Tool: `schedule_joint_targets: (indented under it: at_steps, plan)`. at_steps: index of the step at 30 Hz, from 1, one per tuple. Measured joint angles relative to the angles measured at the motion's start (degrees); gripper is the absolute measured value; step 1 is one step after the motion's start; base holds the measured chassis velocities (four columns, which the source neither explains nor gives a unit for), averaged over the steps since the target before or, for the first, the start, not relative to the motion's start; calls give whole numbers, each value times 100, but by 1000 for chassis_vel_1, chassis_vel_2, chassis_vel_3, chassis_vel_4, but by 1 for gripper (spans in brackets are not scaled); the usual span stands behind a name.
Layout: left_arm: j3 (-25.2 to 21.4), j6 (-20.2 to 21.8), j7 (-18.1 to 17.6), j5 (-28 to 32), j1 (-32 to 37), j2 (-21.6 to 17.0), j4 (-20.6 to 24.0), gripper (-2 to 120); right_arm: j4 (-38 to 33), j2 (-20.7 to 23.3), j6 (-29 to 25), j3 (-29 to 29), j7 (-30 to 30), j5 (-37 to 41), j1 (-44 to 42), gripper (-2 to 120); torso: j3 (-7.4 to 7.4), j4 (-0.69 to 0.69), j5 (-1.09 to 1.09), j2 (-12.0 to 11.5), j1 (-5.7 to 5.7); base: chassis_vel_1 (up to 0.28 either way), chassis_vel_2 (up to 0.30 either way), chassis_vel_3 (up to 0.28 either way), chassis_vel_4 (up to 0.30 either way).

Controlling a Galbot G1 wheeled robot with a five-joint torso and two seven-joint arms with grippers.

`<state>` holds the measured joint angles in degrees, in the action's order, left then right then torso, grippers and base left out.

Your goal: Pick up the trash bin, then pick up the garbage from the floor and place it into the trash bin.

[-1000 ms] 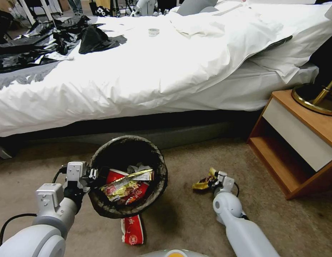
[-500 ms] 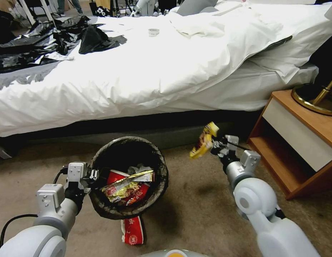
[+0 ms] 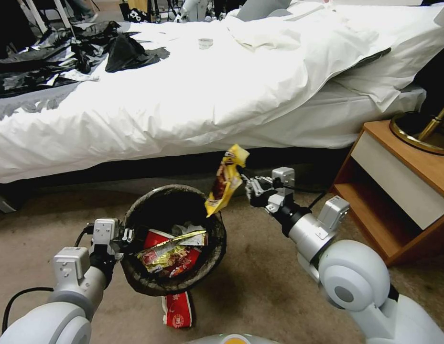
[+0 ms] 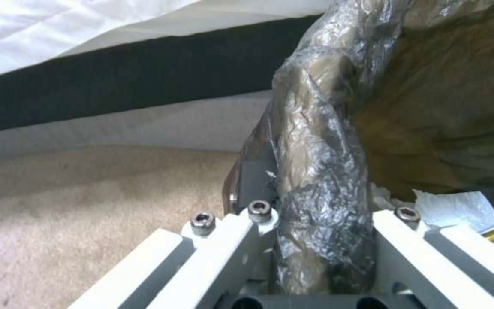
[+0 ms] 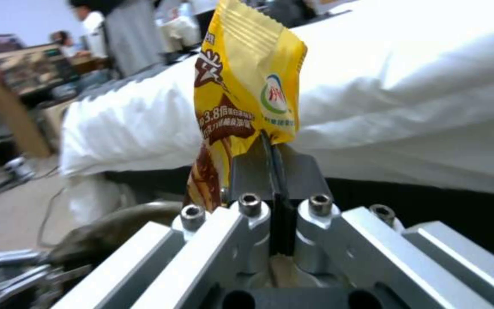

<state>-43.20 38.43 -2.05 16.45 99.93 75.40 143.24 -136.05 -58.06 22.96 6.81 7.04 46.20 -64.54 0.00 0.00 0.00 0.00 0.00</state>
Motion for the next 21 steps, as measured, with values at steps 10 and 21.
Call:
schedule_joint_targets:
  at_steps: [10,21]
  plan:
    - [53,-9,74,-151,-71,-13,0,1,35,314,30,-1101,-95,246,728,0,0,0,-1,0,0,0,0,0,0]
    - [24,-11,77,-176,-46,16,0,1,269,441,144,-1798,1,-12,1010,0,0,0,-1,0,0,0,0,0,0]
